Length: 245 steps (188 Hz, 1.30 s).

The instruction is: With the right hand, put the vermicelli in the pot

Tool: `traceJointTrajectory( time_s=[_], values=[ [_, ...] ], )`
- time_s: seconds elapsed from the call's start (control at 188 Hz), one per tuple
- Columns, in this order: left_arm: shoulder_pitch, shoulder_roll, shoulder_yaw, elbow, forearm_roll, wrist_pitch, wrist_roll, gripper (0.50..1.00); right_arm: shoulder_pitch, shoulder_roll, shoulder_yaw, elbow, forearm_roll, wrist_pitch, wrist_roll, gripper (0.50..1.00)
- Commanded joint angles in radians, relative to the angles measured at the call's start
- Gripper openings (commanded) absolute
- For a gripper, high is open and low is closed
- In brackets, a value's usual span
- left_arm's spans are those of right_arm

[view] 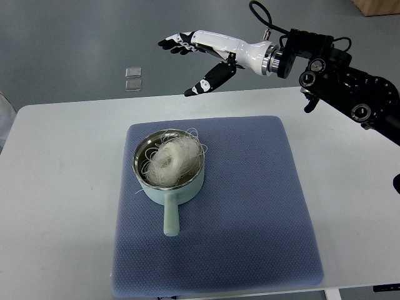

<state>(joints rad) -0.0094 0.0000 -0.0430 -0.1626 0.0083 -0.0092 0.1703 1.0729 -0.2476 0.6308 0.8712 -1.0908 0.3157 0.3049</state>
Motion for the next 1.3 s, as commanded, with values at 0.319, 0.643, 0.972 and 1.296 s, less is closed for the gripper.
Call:
traceJointTrajectory(
  time_s=[0.319, 0.643, 0.972, 1.296],
  values=[
    [0.0, 0.0, 0.0, 0.0, 0.001, 0.0, 0.0, 1.0, -0.238, 0.027, 0.233, -0.169, 0.604, -0.198, 0.003, 0.926],
    [0.0, 0.0, 0.0, 0.0, -0.001, 0.0, 0.0, 1.0, -0.318, 0.088, 0.234, -0.264, 0.825, -0.244, 0.01, 0.926],
    [0.0, 0.0, -0.002, 0.0, -0.001, 0.0, 0.0, 1.0, -0.349, 0.137, 0.273, -0.267, 0.887, -0.251, 0.068, 0.926],
    [0.002, 0.0, 0.002, 0.002, -0.001, 0.003, 0.0, 1.0, -0.352, 0.159, 0.256, -0.27, 0.871, -0.288, 0.114, 0.928]
  ],
)
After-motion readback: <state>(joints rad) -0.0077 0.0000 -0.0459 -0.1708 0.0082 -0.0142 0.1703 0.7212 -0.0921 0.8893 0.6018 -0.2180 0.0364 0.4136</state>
